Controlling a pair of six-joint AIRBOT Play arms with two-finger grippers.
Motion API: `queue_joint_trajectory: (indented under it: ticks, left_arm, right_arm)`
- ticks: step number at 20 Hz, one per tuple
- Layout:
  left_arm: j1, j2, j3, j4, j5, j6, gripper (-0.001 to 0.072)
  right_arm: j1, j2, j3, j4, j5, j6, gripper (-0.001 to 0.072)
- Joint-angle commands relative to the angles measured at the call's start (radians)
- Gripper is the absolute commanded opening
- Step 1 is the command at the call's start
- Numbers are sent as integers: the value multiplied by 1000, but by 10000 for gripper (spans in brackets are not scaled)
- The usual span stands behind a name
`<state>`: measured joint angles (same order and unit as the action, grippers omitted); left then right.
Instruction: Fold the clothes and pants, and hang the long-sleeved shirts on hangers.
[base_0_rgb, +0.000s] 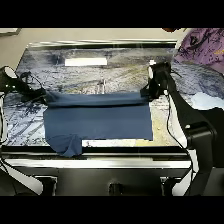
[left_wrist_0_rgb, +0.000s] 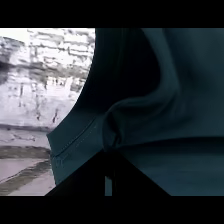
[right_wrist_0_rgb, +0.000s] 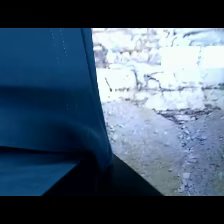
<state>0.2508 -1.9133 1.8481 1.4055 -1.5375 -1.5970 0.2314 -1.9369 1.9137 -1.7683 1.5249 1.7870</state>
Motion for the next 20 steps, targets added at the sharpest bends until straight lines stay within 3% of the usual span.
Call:
queue_joint_trajectory:
  ticks: [1,9,10,12,13,14,16,20]
  left_arm:
    - [-11,-1,-47,-3,-42,-11,12]
    - [-18,-9,-71,-3,-66,-27,21]
    - [-18,-9,-71,-3,-66,-27,71]
    - [-17,-8,-70,-3,-66,-29,351]
    - [-16,-5,-69,-3,-66,-38,490]
    - [-12,0,-64,-3,-66,-45,542]
    - [7,27,-38,-11,-68,-53,542]
    - [153,201,-80,-110,-67,-35,541]
  right_arm:
    - [0,-36,0,38,75,-19,28]
    - [0,-75,0,87,114,-19,32]
    - [0,-76,0,95,121,-18,64]
    - [0,-76,0,114,132,-21,171]
    - [0,-74,0,115,145,-31,285]
    - [0,-71,0,116,159,-48,384]
    - [-8,-46,0,118,174,-64,538]
    - [-132,98,-4,267,168,-131,552]
